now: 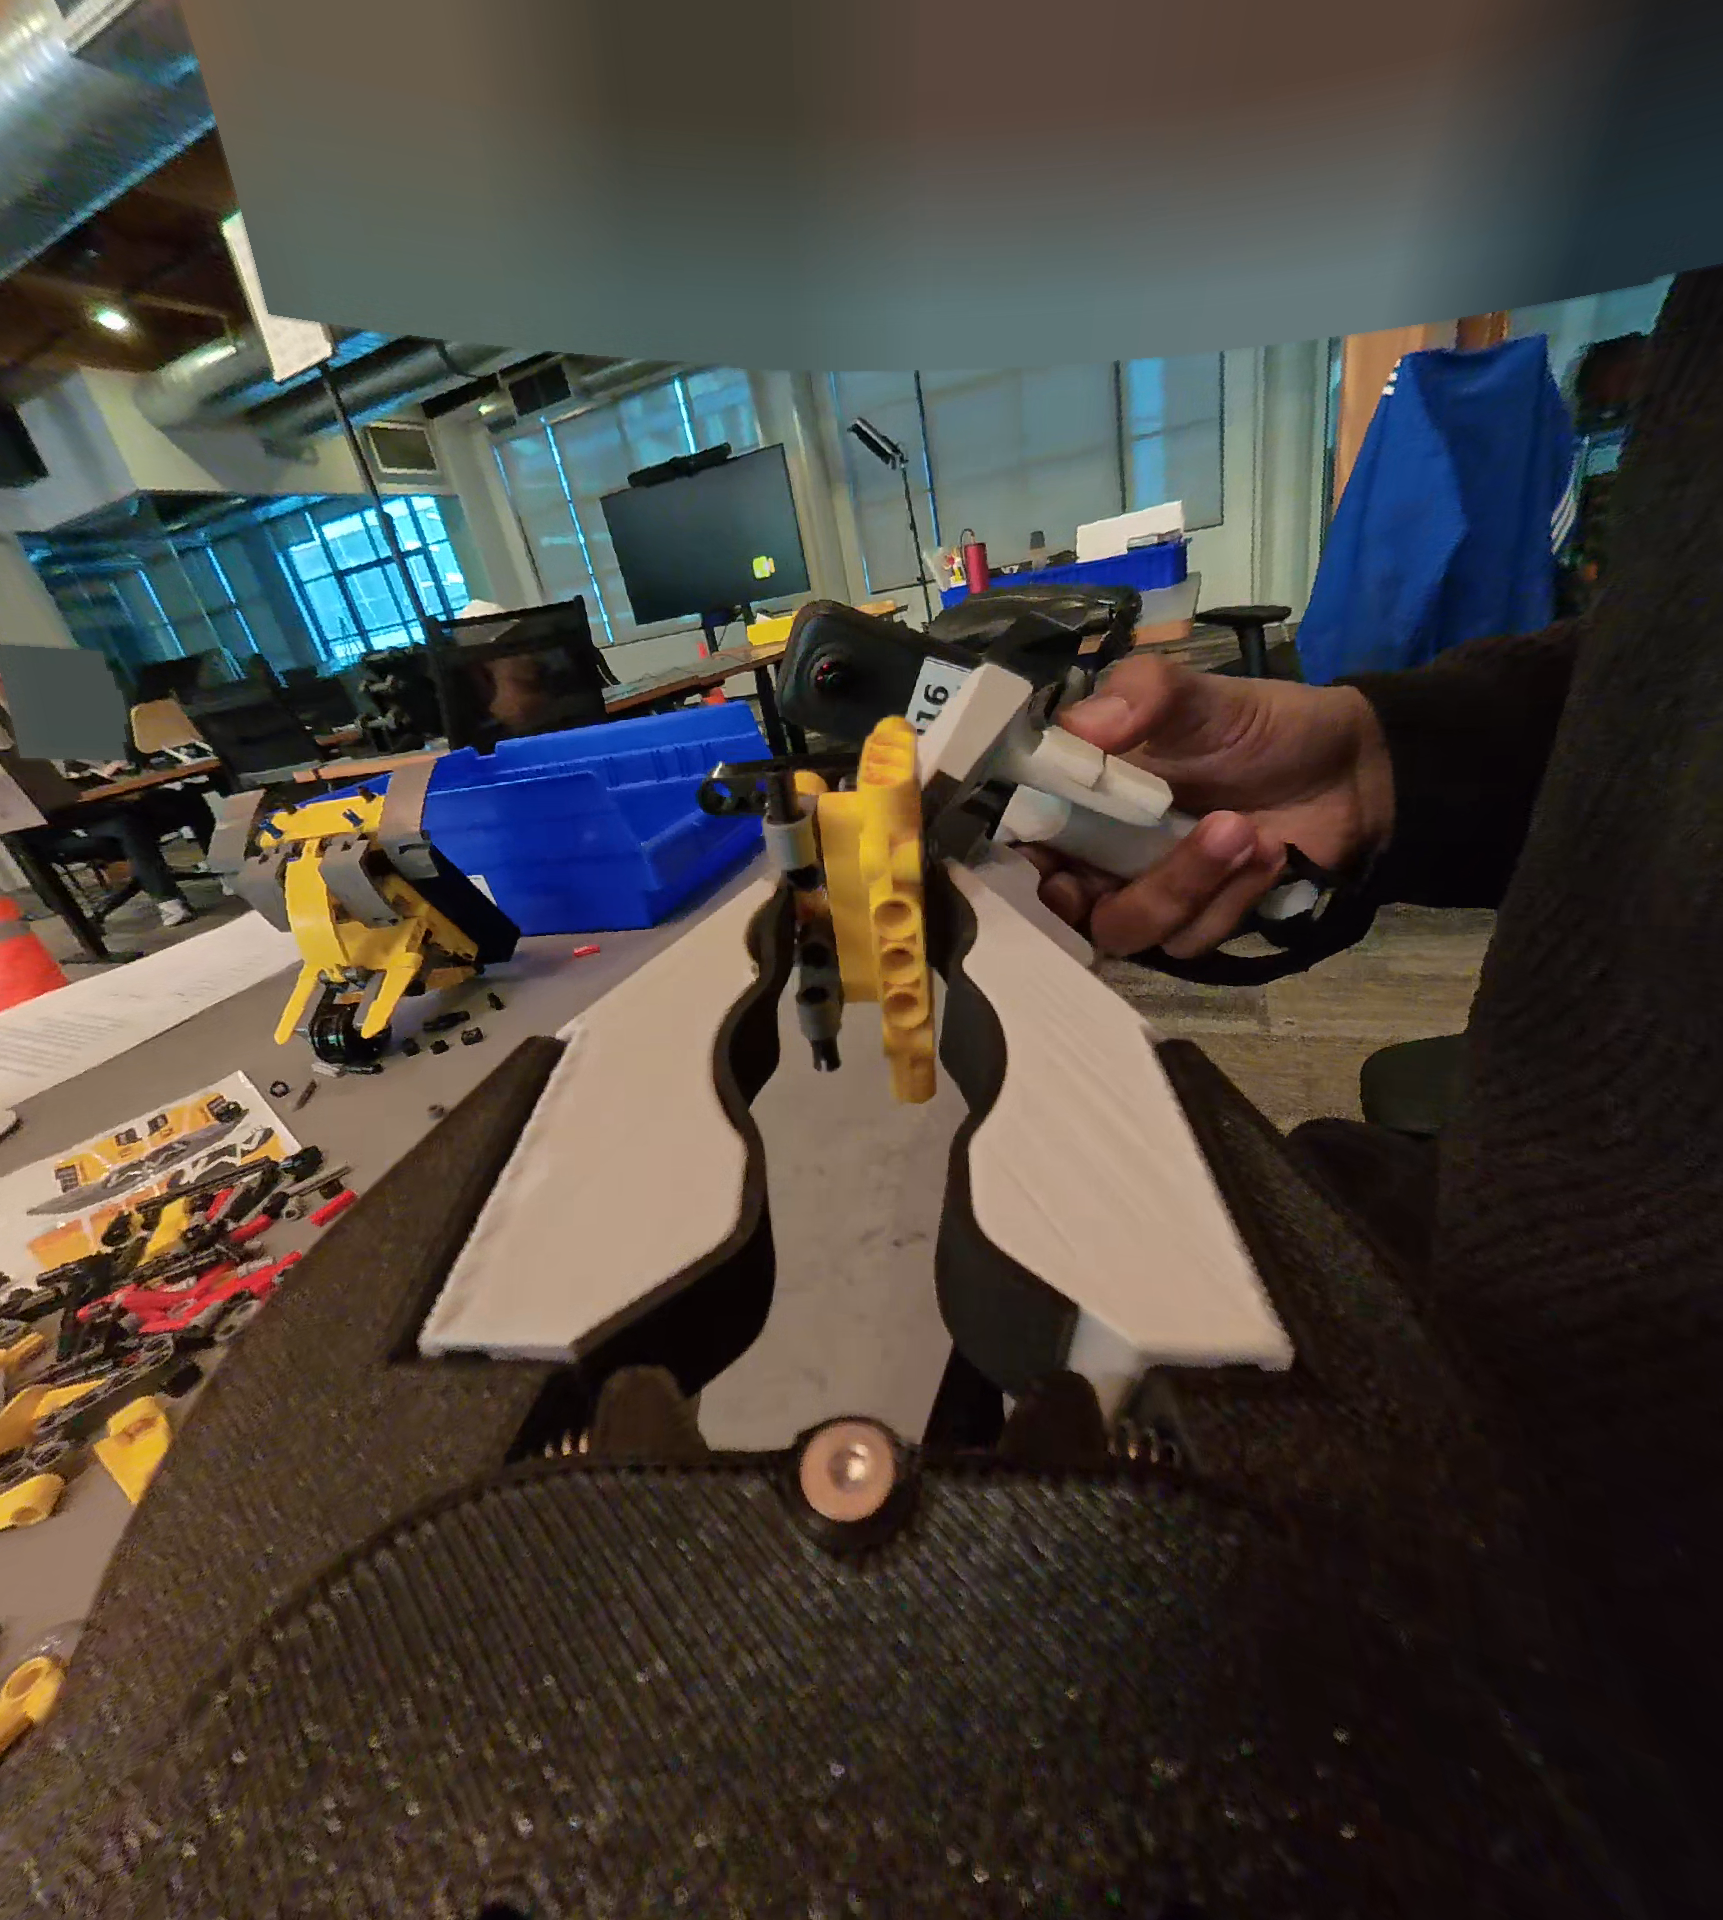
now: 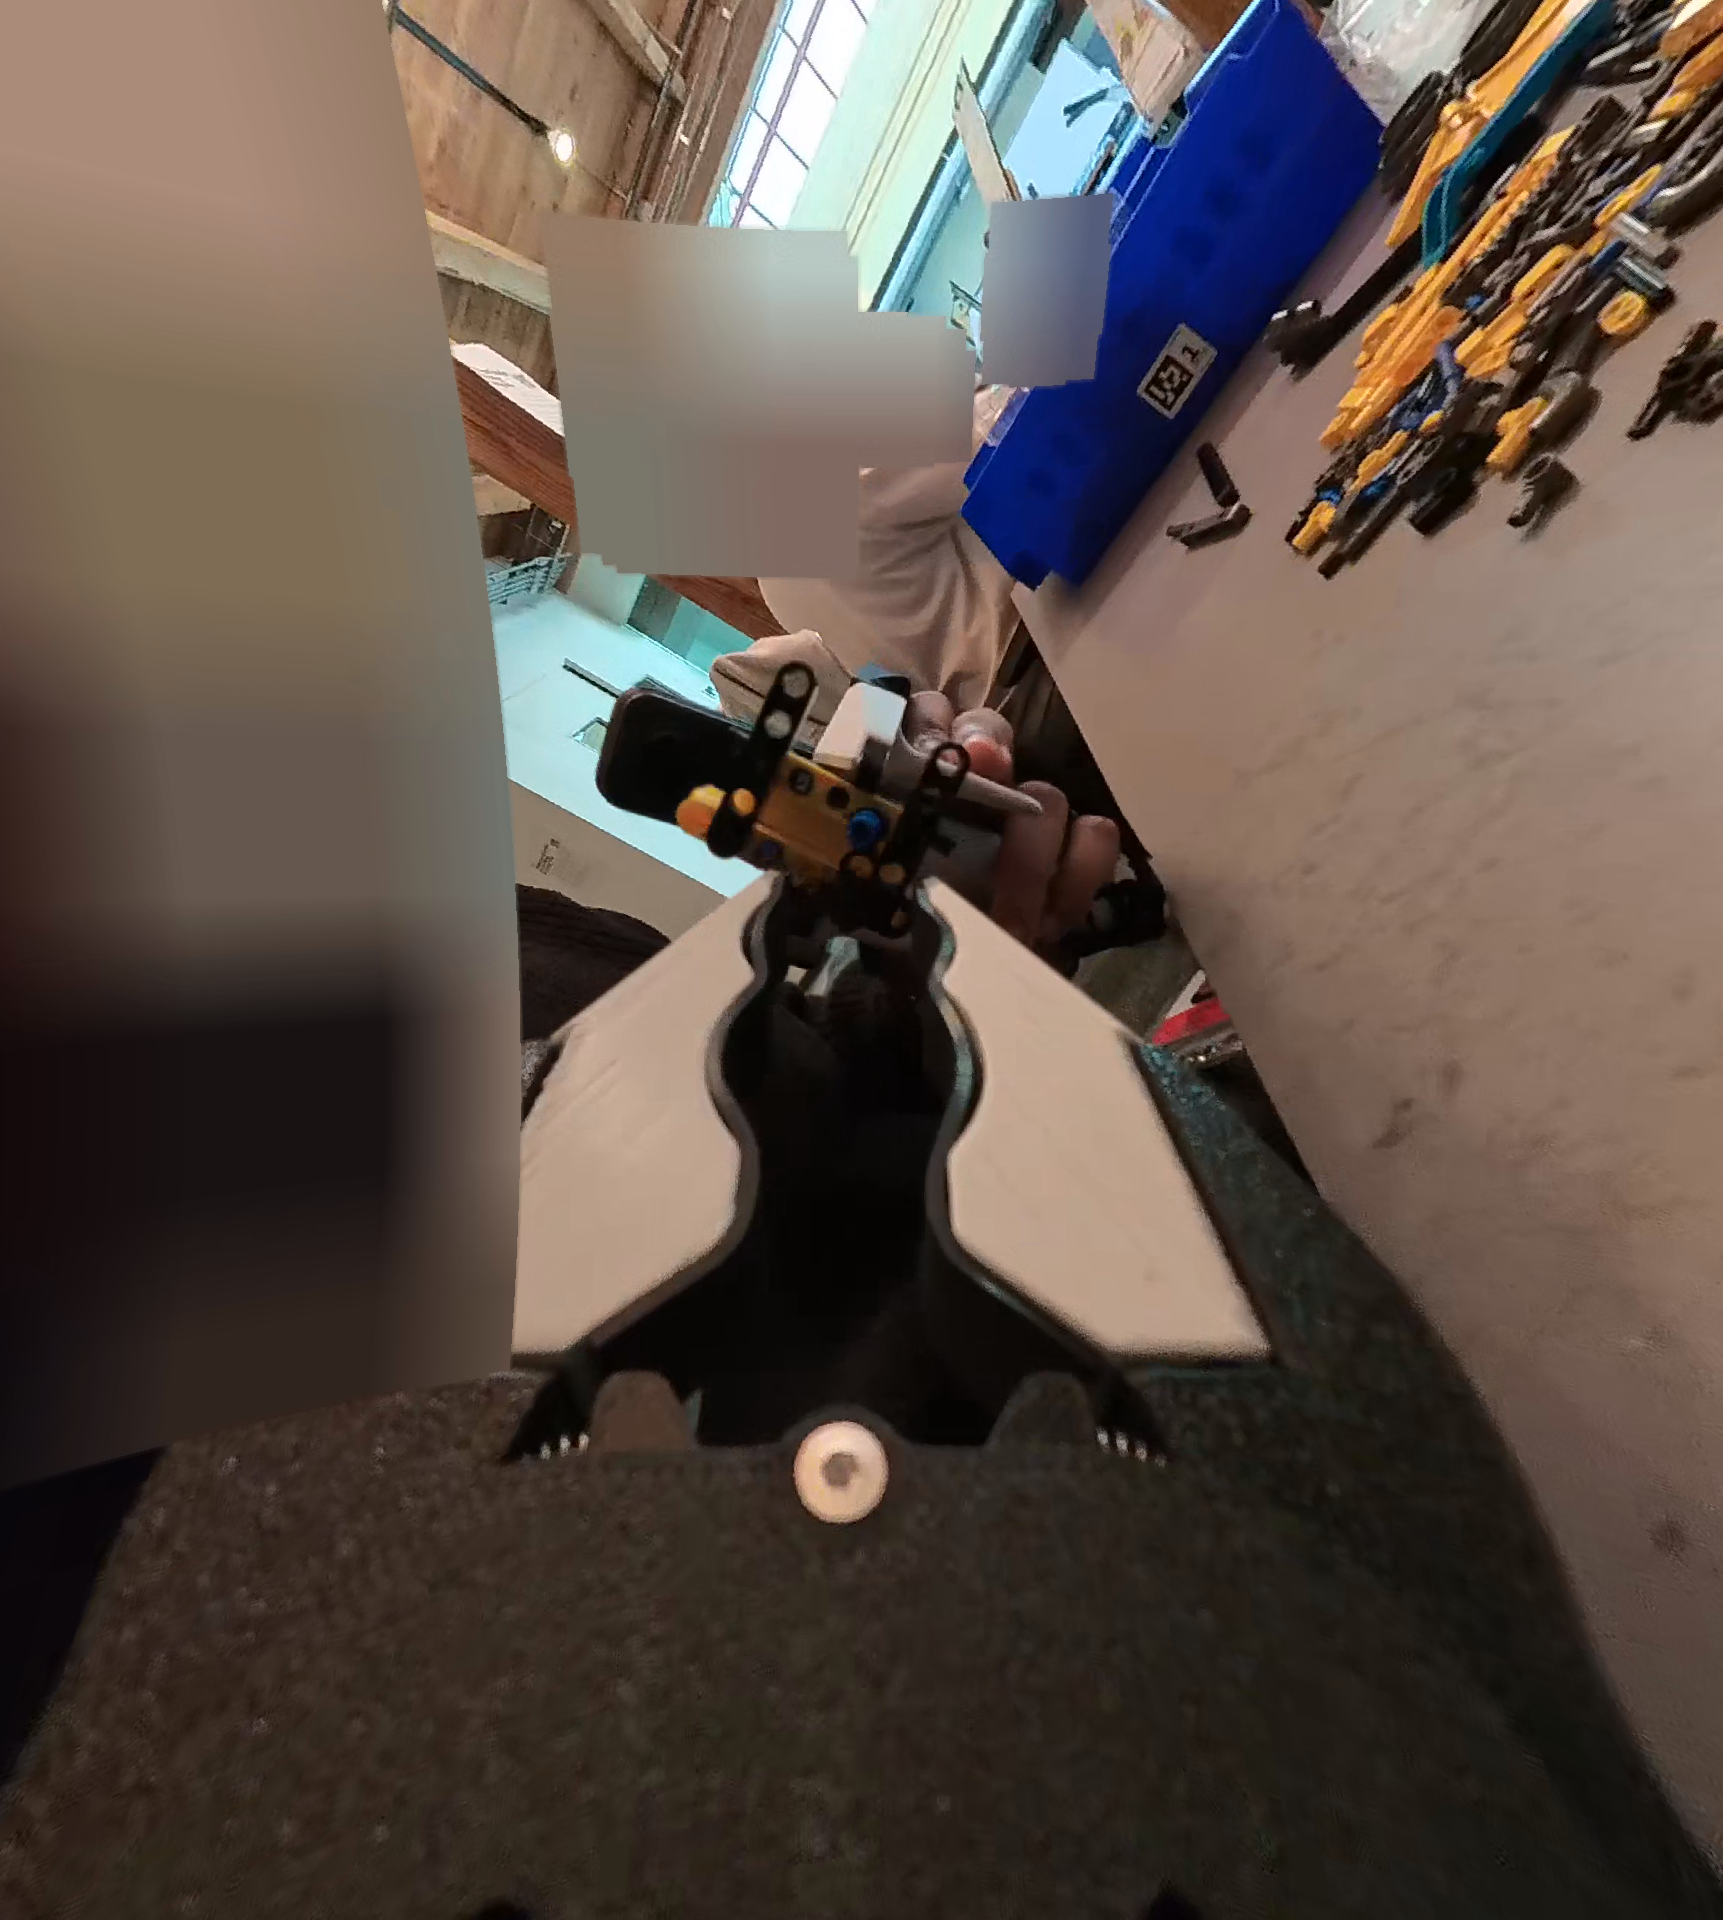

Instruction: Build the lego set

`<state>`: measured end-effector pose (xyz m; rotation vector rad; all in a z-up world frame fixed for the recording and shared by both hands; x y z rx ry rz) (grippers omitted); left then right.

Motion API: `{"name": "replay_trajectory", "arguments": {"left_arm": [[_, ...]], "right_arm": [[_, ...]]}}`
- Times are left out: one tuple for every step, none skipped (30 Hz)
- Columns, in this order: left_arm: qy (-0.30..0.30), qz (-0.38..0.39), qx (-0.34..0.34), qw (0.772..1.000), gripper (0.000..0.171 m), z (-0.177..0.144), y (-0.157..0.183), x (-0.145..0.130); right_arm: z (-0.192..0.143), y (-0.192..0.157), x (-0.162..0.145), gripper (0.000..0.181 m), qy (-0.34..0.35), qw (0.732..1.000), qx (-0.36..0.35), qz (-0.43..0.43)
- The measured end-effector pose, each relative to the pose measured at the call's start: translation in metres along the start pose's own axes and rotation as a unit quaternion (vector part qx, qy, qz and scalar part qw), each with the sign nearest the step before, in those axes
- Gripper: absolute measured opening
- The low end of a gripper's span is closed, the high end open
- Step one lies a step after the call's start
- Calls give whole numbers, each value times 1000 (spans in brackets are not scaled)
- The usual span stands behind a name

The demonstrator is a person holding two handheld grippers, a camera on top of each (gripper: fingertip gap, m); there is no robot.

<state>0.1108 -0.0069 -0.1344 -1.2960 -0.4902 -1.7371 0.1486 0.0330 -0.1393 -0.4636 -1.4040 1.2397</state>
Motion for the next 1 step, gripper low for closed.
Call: {"name": "replay_trajectory", "arguments": {"left_arm": [[3,3,-1,1000,24,0,1,1]], "right_arm": [[0,0,-1,25,-4,1000,-4,-2]]}}
Point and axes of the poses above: each gripper's, where its closed fingertips meet, z out along the fingers, x out of its top, y = z × x across the jaws, the point moved 3 cm from there along -z, back along the fingers, and after that the axes turned 14 degrees about y, right-handed, at the moved point
